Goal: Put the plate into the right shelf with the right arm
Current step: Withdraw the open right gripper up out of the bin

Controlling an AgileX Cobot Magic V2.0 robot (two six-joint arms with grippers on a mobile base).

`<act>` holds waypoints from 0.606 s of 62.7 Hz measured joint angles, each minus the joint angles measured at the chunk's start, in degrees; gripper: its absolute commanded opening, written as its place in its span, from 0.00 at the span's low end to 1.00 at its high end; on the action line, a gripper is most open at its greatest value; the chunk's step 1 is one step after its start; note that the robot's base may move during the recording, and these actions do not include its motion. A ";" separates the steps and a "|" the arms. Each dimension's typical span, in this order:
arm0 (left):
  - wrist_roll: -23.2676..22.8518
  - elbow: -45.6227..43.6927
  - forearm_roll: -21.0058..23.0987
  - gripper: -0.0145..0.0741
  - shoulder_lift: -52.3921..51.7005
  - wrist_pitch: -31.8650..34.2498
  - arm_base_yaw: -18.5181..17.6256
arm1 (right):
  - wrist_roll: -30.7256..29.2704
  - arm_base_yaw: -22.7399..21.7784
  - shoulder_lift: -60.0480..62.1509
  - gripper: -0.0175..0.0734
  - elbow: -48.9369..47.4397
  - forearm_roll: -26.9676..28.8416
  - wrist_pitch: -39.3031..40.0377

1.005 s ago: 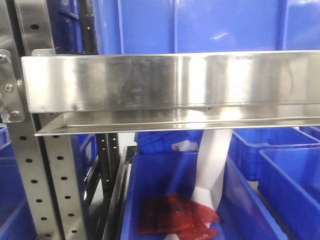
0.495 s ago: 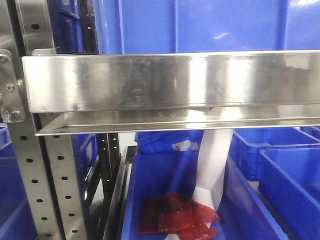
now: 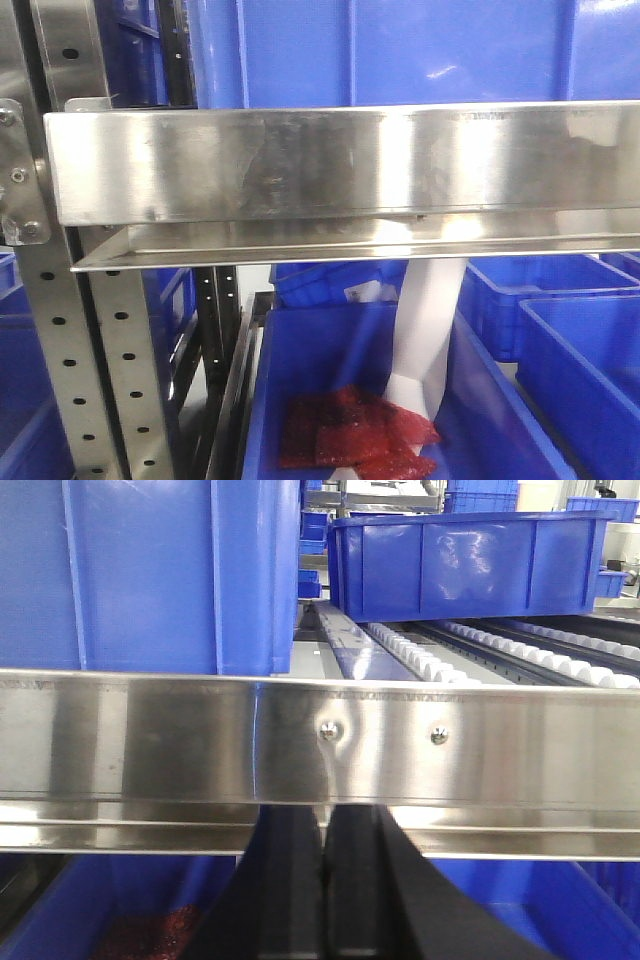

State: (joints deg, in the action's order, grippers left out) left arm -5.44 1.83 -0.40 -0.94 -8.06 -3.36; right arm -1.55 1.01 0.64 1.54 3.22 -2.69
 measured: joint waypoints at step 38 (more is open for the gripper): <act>0.00 0.00 0.00 0.11 0.00 0.00 0.00 | 0.03 0.00 0.00 0.25 0.00 0.00 -2.38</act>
State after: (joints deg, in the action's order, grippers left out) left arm -5.44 1.83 -0.40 -0.94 -8.06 -3.36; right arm -1.52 1.01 0.64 1.54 3.22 -5.07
